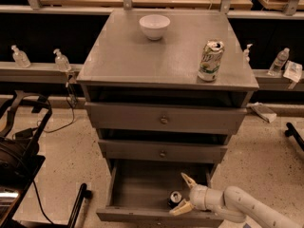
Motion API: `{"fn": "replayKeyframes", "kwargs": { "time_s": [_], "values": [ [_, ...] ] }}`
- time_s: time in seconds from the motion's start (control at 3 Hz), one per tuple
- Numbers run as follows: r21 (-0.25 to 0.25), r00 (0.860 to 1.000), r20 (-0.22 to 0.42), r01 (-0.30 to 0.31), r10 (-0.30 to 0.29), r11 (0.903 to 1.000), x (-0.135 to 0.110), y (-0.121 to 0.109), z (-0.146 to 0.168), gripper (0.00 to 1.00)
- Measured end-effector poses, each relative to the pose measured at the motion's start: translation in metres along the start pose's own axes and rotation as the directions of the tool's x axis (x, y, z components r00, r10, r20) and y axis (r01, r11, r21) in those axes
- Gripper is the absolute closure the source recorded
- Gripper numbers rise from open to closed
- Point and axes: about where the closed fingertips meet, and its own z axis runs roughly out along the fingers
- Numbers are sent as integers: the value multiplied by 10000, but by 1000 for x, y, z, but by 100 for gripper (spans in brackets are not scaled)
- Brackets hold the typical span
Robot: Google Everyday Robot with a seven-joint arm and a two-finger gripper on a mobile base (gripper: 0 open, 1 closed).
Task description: Pick pepsi can from bottom drawer and place on counter
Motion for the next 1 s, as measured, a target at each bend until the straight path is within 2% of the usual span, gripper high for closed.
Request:
{"fn": "replayKeyframes", "kwargs": {
  "time_s": [1.0],
  "values": [
    [447, 9983, -231, -532, 542, 9976, 46, -8, 26, 0]
  ]
}}
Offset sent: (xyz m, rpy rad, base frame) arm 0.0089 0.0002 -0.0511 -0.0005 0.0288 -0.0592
